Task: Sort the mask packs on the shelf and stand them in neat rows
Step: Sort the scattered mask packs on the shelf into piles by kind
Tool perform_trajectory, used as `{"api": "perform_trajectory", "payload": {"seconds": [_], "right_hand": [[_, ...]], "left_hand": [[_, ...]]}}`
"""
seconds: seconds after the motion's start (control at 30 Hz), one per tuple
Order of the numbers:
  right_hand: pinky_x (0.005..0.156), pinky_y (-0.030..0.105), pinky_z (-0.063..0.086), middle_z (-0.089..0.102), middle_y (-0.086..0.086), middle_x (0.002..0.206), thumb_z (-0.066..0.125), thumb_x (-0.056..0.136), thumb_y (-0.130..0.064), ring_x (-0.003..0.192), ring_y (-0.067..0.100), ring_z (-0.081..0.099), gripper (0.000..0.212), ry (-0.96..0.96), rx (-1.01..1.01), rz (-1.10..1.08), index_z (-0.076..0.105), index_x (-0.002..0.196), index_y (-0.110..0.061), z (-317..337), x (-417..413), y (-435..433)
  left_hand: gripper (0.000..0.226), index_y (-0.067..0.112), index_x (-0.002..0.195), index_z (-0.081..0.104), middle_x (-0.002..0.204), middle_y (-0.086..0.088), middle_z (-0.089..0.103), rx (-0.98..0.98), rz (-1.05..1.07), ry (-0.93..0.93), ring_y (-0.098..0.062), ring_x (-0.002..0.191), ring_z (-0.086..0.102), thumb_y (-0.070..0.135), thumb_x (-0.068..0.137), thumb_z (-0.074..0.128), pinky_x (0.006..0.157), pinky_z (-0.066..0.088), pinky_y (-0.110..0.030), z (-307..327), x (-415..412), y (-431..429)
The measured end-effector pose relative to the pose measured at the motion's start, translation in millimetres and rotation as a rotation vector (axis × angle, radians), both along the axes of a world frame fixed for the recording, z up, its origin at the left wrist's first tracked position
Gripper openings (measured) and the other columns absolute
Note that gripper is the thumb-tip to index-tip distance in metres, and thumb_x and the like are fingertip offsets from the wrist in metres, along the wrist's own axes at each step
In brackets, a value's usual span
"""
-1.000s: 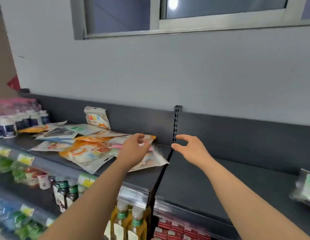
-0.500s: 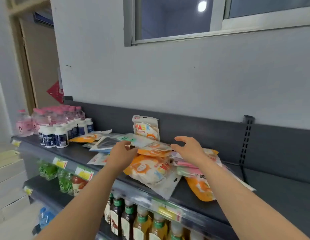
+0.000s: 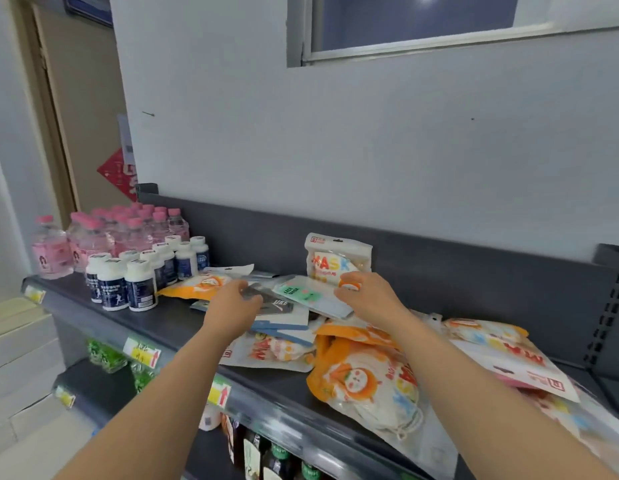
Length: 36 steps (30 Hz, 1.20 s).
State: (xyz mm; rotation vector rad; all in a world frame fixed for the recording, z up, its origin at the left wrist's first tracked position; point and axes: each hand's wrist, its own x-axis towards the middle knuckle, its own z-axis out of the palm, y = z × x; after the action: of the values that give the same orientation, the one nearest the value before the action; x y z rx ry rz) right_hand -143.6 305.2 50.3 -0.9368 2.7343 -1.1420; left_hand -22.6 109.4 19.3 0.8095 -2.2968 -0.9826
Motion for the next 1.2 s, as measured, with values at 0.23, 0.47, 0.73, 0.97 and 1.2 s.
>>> {"api": "perform_trajectory", "payload": {"seconds": [0.23, 0.47, 0.73, 0.97, 1.2], "right_hand": [[0.107, 0.032, 0.038, 0.045, 0.001, 0.148, 0.057, 0.096, -0.030, 0.132, 0.020, 0.045, 0.047, -0.002, 0.046, 0.079, 0.049, 0.141, -0.021, -6, -22, -77], [0.100, 0.033, 0.047, 0.047, 0.001, 0.146, 0.058, 0.094, -0.030, 0.129, 0.018, 0.048, 0.047, 0.007, 0.069, 0.075, 0.050, 0.140, -0.022, -9, -29, -109], [0.104, 0.028, 0.035, 0.047, 0.000, 0.146, 0.056, 0.096, -0.026, 0.132, 0.018, 0.045, 0.046, -0.005, 0.065, 0.021, 0.050, 0.141, -0.018, -10, -35, -142], [0.105, 0.028, 0.036, 0.047, 0.002, 0.147, 0.052, 0.098, -0.021, 0.133, 0.019, 0.045, 0.042, -0.017, 0.046, -0.027, 0.050, 0.140, -0.018, -16, -39, -142], [0.088, 0.038, 0.052, 0.050, 0.006, 0.129, 0.060, 0.091, -0.017, 0.105, 0.022, 0.056, 0.032, 0.247, -0.150, -0.525, 0.055, 0.122, -0.020, -11, -63, -98]], "left_hand": [[0.064, 0.017, 0.151, 0.032, 0.149, -0.007, 0.043, -0.084, 0.128, -0.122, -0.029, 0.116, 0.056, 0.016, 0.091, 0.057, 0.082, 0.051, -0.037, -16, -8, -92], [0.075, 0.021, 0.151, 0.029, 0.152, -0.005, 0.040, -0.257, 0.047, -0.326, -0.027, 0.137, 0.037, 0.032, 0.086, 0.064, 0.109, 0.038, -0.044, -31, -17, -138], [0.048, 0.021, 0.143, 0.042, 0.136, -0.008, 0.056, -0.402, -0.083, -0.354, -0.025, 0.116, 0.057, 0.011, 0.096, 0.046, 0.094, 0.049, -0.036, -26, -39, -170], [0.034, 0.019, 0.132, 0.054, 0.121, -0.009, 0.064, -0.374, -0.047, 0.023, -0.029, 0.103, 0.062, 0.019, 0.101, 0.040, 0.082, 0.049, -0.040, 0, -44, -152], [0.053, 0.037, 0.130, 0.055, 0.132, 0.011, 0.055, -0.312, -0.485, -0.198, -0.012, 0.116, 0.053, 0.048, 0.080, 0.070, 0.098, 0.046, -0.032, 0, -57, -95]]}}
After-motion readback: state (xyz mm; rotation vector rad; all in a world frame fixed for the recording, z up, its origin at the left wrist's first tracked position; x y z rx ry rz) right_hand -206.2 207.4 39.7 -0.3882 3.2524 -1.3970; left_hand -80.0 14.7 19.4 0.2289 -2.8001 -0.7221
